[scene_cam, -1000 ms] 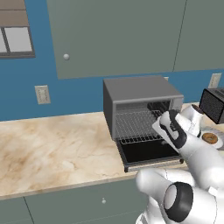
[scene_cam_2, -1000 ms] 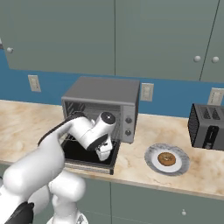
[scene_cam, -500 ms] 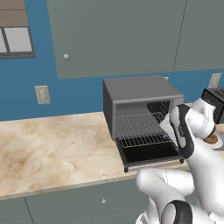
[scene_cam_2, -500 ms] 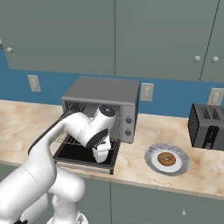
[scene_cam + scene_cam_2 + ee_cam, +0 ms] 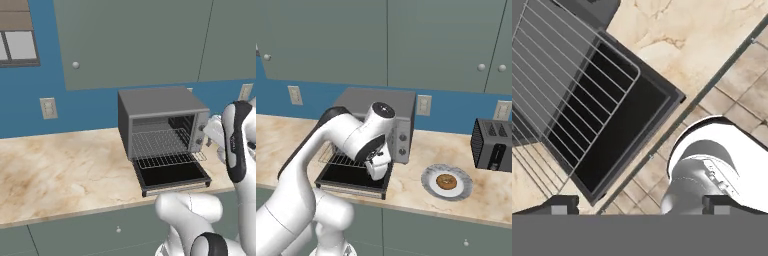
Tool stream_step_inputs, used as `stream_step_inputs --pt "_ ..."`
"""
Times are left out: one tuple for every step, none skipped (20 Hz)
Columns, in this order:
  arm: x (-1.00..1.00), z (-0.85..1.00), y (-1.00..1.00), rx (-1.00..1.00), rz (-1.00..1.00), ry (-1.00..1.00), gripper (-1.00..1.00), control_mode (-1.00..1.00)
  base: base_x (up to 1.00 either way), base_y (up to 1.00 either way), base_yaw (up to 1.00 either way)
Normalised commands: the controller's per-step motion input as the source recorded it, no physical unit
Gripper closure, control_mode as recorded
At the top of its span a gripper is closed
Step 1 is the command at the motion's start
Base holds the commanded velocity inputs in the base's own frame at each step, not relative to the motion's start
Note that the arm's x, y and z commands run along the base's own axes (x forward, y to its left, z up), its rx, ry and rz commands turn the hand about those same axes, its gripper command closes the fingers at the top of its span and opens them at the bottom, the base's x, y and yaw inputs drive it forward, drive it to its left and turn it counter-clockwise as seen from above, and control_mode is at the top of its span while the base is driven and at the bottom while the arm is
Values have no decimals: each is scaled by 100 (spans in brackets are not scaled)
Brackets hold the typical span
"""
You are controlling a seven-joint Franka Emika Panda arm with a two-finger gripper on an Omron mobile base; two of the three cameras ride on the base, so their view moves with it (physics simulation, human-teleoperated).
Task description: Pick up the bagel from the plate, place it on the toaster oven rack, close the door, and set the timer.
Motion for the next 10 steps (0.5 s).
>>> stream_step_inputs --pt "-31 73 -64 -6 20 4 -100 -100 0 0 0" --pt "-25 64 -73 -9 21 5 -100 -100 0 0 0" --pt "-18 55 -76 -11 21 5 -100 -100 0 0 0" --pt "-12 42 -84 -12 22 5 -100 -100 0 0 0" --pt "-7 24 -88 -17 23 1 -100 -100 0 0 0" --pt "-3 11 -89 -19 23 0 -100 -100 0 0 0" --pt "-1 3 -91 -20 22 0 -100 -100 0 0 0" --pt "0 0 -93 -18 19 0 -100 -100 0 0 0" --pt "0 0 -92 -13 17 0 -100 -100 0 0 0" --pt "-1 -5 -96 -7 14 0 -100 -100 0 0 0"
